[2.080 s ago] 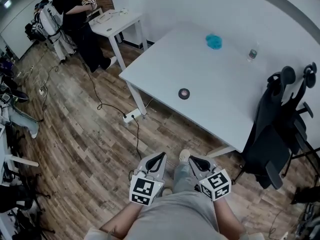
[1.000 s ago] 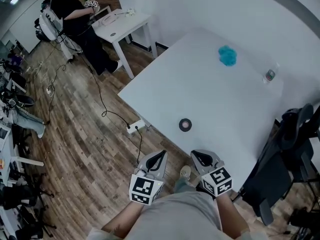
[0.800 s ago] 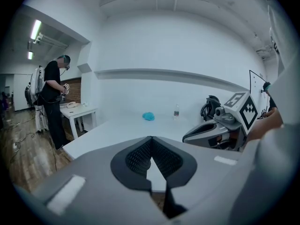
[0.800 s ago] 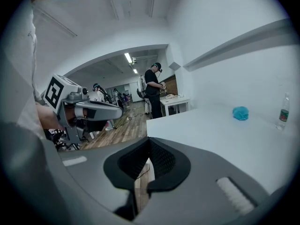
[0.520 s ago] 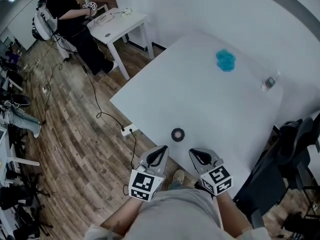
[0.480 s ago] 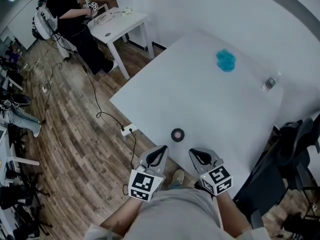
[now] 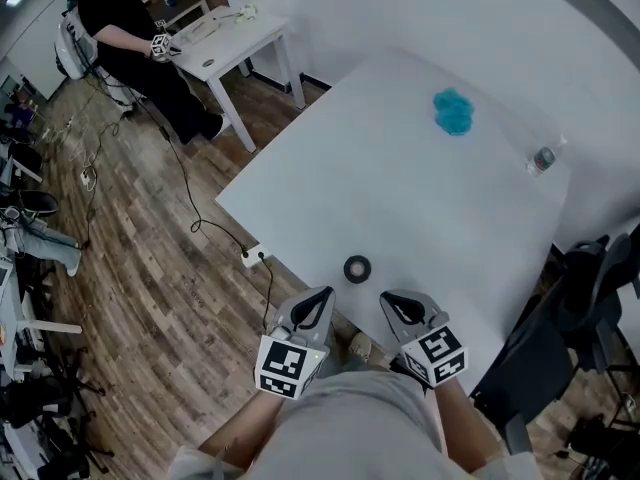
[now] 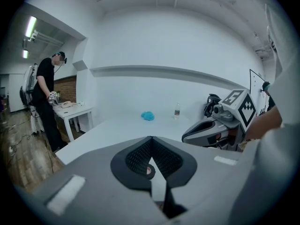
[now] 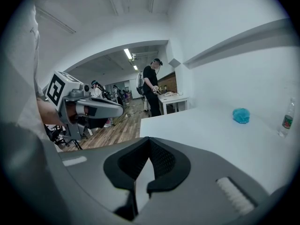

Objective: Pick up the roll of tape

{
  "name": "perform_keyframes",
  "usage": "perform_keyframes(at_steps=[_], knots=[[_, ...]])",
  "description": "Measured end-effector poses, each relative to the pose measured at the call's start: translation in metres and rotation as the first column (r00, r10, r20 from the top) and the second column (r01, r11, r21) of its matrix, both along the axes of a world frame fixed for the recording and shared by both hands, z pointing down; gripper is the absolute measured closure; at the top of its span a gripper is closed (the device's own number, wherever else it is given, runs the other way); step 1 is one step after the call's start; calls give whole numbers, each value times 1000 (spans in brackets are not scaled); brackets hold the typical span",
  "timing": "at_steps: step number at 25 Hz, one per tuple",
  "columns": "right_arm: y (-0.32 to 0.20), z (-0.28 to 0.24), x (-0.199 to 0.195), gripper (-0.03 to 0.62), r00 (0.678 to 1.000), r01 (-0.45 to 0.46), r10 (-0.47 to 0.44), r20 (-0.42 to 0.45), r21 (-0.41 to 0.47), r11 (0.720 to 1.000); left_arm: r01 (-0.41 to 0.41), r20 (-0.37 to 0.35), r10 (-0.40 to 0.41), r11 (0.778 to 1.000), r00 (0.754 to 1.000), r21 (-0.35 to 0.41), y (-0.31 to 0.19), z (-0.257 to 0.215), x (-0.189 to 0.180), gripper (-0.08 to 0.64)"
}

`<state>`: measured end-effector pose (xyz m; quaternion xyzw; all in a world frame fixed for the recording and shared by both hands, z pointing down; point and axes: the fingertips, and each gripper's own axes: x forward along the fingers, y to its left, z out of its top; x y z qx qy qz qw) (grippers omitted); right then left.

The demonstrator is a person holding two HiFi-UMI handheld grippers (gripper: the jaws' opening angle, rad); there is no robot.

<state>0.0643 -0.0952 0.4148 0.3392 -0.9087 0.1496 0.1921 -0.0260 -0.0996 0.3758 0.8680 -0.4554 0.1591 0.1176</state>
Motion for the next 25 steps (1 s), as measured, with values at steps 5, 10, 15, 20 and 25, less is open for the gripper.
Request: perform_keyframes(at_steps=[5, 10, 15, 20, 25], knots=[[-13, -3, -6, 584, 1000, -17, 17, -5, 8, 1000, -49, 11, 49, 999, 999, -3, -14, 2, 0, 545], [-22, 3, -9, 584, 999, -40, 40, -26, -1, 999, -75, 16, 75, 997, 997, -2, -25, 5, -1, 545], [-35, 13, -8, 584, 997, -67, 66, -40, -22, 997, -99, 18, 99, 995, 995, -21, -37, 14, -1, 545], [-45, 16, -8, 584, 996, -83, 82, -45, -26, 996, -115, 27, 116, 993, 993, -35, -46, 24, -3, 545], [-53, 20, -12, 584, 995, -84, 82, -50, -29, 996, -120, 21, 121, 992, 992, -46, -53, 31, -5, 545]])
